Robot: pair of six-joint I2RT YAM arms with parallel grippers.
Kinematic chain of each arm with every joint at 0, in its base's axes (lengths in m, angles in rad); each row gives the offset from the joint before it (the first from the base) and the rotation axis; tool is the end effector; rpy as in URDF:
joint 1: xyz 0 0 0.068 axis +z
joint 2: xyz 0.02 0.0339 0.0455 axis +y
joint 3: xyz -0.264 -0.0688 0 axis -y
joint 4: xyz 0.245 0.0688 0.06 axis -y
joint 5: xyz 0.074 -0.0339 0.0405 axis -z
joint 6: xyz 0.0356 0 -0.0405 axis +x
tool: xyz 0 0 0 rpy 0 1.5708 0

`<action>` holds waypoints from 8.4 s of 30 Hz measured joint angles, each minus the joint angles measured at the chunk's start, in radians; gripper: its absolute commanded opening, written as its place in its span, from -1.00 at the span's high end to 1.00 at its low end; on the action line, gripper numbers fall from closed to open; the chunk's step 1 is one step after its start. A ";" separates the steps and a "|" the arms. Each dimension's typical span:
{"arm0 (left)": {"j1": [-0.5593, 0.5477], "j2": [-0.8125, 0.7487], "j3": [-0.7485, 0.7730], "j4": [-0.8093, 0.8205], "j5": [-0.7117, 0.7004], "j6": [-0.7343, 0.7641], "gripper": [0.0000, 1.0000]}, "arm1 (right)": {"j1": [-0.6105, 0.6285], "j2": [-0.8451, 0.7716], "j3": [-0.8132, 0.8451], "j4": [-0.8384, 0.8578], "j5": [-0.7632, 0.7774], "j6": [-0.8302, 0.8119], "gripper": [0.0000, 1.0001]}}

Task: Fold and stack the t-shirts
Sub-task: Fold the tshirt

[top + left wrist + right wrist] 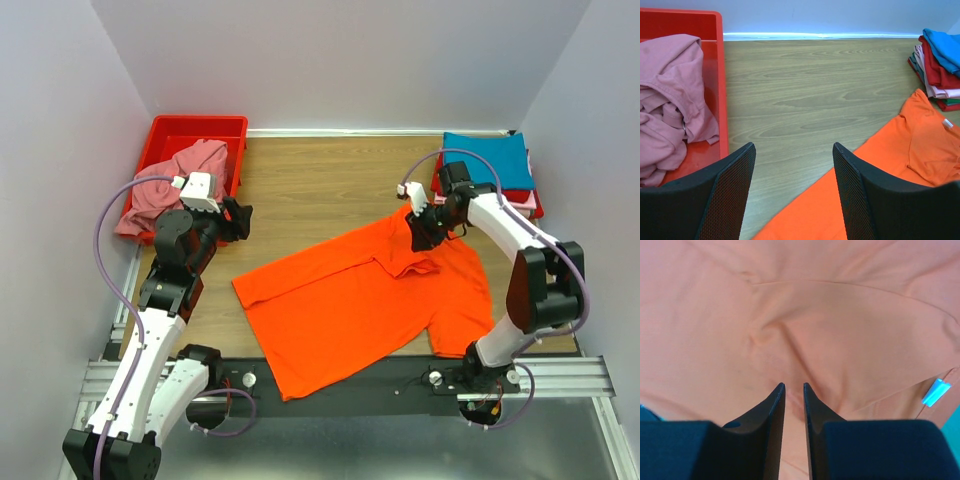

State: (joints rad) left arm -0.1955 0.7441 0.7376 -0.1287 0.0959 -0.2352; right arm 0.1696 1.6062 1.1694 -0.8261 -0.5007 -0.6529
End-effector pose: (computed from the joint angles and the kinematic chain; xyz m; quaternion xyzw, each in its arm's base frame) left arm 0.1755 -0.0382 0.3360 0.0166 0.7529 -0.1757 0.6341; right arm 0.3013 0.0689 0.2278 -0.4175 0.8624 0.2021 0.2028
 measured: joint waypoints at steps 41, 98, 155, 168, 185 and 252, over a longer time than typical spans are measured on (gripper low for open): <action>0.000 0.000 -0.001 0.000 0.000 0.000 -0.42 | 0.076 -0.024 -0.035 0.000 0.038 0.018 0.63; 0.000 0.008 -0.002 0.000 0.000 0.001 -0.42 | 0.015 0.578 0.634 0.167 0.541 0.261 0.24; 0.000 0.110 -0.037 -0.024 0.002 -0.136 -0.36 | 0.015 0.917 1.080 0.213 0.621 0.260 0.68; 0.000 0.090 0.006 -0.114 -0.064 -0.146 -0.40 | 0.021 0.758 0.937 0.301 0.516 0.241 -0.72; -0.008 0.077 -0.183 -0.206 0.021 -0.529 -0.48 | 0.379 0.212 0.293 0.295 -0.047 0.176 -0.99; -0.095 0.588 -0.089 -0.356 -0.189 -0.644 0.90 | 0.011 0.033 -0.027 0.392 -0.171 0.312 -1.00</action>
State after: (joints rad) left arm -0.2905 1.3319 0.6483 -0.4847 -0.0929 -0.8787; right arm 0.1810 1.6394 1.1423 -0.4343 -0.6720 -0.3405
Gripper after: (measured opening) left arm 0.102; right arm 0.996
